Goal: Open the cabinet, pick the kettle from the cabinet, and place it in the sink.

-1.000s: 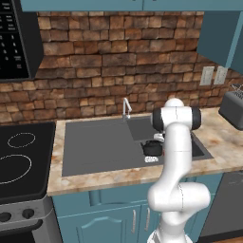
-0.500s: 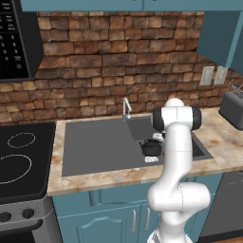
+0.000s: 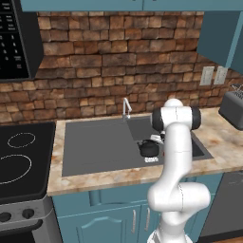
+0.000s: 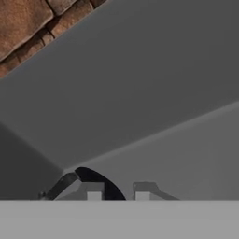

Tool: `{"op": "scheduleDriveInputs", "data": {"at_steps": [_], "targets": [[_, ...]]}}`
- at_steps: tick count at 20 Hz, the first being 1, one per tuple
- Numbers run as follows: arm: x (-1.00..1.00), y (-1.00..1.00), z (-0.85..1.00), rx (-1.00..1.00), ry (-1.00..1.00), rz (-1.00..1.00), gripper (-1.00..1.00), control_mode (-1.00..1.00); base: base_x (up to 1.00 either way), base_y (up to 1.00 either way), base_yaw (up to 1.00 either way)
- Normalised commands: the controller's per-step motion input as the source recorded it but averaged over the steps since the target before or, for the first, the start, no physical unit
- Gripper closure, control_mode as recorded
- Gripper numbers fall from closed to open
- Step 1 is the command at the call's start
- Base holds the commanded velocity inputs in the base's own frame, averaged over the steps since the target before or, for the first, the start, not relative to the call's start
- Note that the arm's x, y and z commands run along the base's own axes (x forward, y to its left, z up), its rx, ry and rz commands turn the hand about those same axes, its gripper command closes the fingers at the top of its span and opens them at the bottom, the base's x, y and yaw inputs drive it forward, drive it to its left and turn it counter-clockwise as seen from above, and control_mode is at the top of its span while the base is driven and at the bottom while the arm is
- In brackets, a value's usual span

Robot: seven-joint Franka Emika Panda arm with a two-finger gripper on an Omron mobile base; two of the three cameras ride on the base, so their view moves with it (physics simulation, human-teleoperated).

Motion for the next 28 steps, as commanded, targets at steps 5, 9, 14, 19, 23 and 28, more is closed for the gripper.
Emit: {"op": "scheduleDriveInputs", "data": {"at_steps": [5,9,14,19,23,28], "targets": [[0.03,0.0,-0.12,-0.01,0.0,0.0,1.0,-1.0,0.0,0.0,0.0],[0.06,0.0,-0.06,-0.01,0.0,0.0,1.0,-1.0,0.0,0.0,0.0],[0.02,0.02,-0.07,0.0,0.0,0.0,1.0,-1.0,0.0,0.0,0.0],[0.0,0.08,-0.05,0.0,0.0,0.0,-1.0,-1.0,0.0,0.0,0.0],[0.0,0.13,-0.02,0.0,0.0,0.0,-1.0,-1.0,0.0,0.0,0.0],[0.0,0.12,0.0,0.0,-0.01,0.0,-1.0,-1.0,0.0,0.0,0.0]]}}
